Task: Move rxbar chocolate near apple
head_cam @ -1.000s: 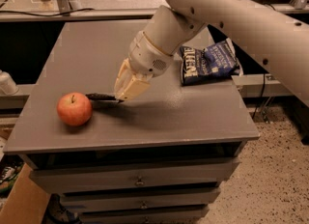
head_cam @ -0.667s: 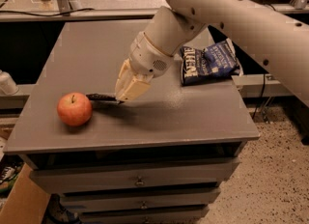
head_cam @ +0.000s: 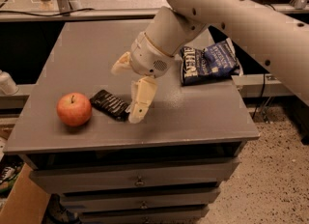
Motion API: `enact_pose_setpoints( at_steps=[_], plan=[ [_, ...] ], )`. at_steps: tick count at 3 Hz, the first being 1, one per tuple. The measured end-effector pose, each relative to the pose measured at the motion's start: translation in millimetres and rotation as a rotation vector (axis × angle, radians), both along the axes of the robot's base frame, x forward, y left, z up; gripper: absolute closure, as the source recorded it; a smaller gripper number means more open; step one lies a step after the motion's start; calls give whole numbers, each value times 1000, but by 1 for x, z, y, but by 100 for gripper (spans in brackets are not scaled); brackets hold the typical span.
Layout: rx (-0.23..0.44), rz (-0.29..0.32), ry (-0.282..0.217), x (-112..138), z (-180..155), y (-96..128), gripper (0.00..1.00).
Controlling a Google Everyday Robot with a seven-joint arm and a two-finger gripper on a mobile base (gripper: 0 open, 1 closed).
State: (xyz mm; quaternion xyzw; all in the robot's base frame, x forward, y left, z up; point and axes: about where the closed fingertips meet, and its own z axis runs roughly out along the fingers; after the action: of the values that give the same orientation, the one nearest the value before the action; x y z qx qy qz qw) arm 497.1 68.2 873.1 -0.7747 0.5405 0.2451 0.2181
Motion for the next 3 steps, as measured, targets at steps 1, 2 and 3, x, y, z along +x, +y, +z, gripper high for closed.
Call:
enact_pose_setpoints(
  at_steps=[1,2,3],
  plan=[
    [14,-48,-22,9,4,-2,0],
    [66,-160,-54,44,8,-5,0],
    [122,-289,-88,85,13,-8,0]
  ],
)
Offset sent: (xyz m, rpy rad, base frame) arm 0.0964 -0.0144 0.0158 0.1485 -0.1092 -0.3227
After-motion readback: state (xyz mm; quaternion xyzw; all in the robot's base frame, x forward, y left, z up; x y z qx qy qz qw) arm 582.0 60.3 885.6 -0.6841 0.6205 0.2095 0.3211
